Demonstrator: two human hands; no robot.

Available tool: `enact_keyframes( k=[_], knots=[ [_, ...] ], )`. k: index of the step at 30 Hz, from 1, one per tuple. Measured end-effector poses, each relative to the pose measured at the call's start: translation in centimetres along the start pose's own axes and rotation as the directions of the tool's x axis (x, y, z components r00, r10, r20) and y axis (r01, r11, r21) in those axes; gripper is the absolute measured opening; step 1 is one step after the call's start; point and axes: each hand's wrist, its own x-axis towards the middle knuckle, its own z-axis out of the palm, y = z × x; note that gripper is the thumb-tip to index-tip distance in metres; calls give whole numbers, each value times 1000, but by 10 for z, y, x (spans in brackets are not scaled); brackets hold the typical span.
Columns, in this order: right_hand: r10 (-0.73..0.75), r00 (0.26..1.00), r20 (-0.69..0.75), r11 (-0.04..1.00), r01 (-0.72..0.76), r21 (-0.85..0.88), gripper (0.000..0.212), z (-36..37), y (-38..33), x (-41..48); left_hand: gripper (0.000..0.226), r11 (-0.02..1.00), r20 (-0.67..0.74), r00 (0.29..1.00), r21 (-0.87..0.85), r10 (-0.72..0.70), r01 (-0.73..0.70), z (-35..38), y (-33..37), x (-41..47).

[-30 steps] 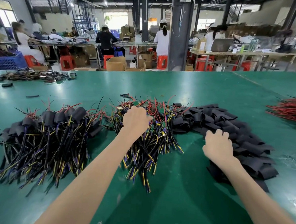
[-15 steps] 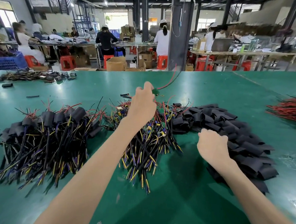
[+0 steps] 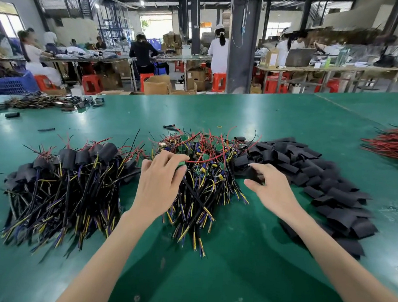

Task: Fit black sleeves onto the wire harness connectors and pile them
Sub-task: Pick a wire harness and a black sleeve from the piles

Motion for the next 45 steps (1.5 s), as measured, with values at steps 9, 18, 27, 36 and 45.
enact_keyframes(
  k=[9,18,27,36,45],
  knots=[
    [-48,999,-5,995,48,84,35,4,-7,-7,16,993,-41,999,-119,-18,13,0,1,-9],
    [61,982,178,658,-173,733,20,-8,-20,-7,13,1000,10,1000,-29,5,-5,3,5,-14],
    [-320,824,468,896,102,433,38,-17,-42,-27,14,984,80,981,4,178,-178,7,18,-19],
    [-297,751,590,884,-17,467,32,-16,-36,-27,6,998,-6,999,-51,45,-45,-1,15,-14],
    [-322,730,603,817,-108,567,46,-15,-34,-26,53,915,253,880,-76,403,-397,1,52,-21]
  ],
)
